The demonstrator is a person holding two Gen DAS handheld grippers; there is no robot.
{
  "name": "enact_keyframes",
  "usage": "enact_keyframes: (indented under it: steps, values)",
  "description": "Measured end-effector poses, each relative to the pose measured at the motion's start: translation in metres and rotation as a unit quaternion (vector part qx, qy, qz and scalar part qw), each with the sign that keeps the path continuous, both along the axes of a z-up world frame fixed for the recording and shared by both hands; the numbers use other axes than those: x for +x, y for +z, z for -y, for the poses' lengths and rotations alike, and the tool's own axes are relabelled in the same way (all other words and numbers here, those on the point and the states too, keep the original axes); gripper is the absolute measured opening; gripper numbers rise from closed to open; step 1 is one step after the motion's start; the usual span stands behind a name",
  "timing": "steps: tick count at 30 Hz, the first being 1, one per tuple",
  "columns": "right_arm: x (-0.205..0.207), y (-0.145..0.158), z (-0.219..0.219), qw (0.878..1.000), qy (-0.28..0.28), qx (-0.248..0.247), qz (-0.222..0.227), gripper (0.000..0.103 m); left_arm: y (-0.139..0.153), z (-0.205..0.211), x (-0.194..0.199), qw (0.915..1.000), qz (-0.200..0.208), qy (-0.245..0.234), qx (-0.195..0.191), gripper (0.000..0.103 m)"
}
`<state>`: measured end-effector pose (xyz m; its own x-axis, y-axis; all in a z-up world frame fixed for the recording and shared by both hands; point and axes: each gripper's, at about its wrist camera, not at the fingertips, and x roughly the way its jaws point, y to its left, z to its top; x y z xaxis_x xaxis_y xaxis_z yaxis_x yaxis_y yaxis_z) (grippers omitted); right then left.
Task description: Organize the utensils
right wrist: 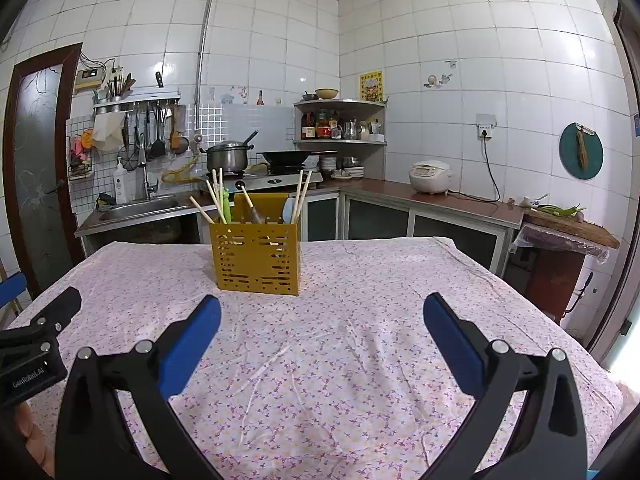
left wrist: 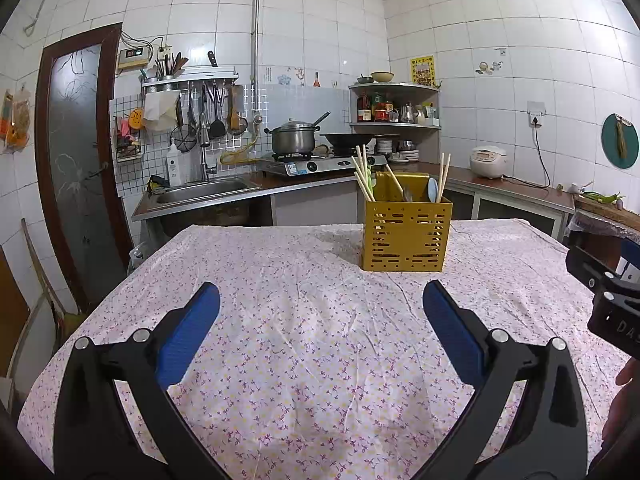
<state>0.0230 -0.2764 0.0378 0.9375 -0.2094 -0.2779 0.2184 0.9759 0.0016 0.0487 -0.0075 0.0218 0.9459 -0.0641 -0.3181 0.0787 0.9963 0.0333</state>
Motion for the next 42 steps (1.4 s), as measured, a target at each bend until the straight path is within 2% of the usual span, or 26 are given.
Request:
enact_keyframes:
  steps: [42]
  values:
    - [-0.0002,0.0014,-0.0011,1.0,-0.005,-0.004,0.004,0.099,0.0056,-0.0008,-0.0032,0.9999,0.013,0.008,0.003,0.098]
